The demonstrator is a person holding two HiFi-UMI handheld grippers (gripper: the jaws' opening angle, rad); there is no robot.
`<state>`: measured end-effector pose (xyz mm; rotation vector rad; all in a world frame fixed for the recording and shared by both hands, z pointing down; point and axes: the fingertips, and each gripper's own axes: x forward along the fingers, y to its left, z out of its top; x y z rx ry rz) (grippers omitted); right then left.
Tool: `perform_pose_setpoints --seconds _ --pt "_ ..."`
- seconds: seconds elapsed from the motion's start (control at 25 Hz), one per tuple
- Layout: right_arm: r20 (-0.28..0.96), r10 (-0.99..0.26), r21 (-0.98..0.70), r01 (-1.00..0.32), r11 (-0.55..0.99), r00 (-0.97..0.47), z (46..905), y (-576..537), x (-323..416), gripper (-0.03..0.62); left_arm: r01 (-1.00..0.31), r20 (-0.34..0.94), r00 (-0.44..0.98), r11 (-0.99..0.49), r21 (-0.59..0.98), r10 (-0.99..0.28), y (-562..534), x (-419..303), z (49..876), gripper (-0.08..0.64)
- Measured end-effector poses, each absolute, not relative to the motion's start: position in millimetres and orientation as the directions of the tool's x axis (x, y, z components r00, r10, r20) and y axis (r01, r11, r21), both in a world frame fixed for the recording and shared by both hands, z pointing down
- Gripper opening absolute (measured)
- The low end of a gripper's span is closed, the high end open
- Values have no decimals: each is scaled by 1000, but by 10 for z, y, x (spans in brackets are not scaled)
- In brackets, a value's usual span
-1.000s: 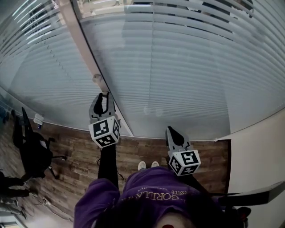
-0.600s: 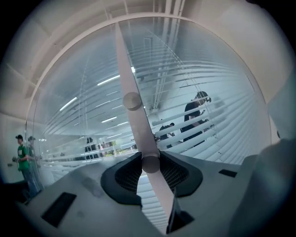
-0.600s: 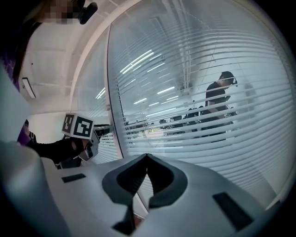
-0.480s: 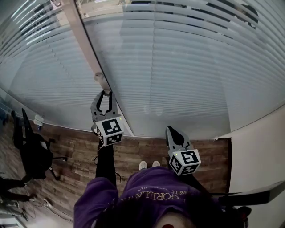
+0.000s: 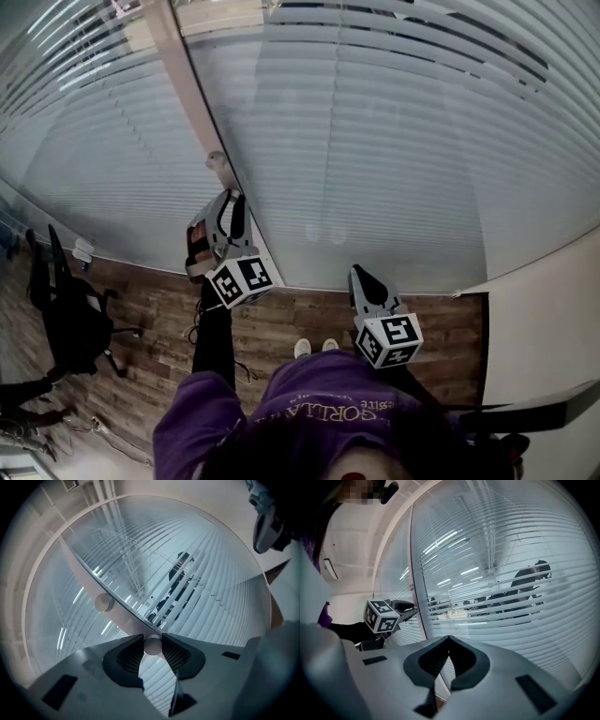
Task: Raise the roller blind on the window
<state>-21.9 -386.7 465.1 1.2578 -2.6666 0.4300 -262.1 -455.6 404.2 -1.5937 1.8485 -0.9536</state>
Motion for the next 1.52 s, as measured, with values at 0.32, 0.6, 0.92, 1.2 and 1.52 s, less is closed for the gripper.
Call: perform_pose_setpoints --seconds 0.32,0.6,0.92,1.2,1.52 --pt "275 -724 -199 -774 601 -633 4691 -3849 -215 -3 -771 17 -151 107 -628 -988 -4541 -2637 4029 124" --pt "268 -740 -194 -787 586 -617 4685 -3898 -158 -3 -983 11 -105 105 151 -994 -4596 -2833 3981 124" --pt "269 -748 -188 -795 577 -607 4656 -3899 -85 -3 -978 45 -90 79 -192 -995 -4555 -2754 3955 124" --pt "271 -743 -191 -791 581 -612 4656 -3901 -95 -3 -872 96 -109 49 -487 -989 -4566 -2652 4019 123" --pt "272 -739 -195 -787 585 -616 4647 -3904 -114 -3 -675 90 -138 27 -737 -986 -4571 -2585 4015 123"
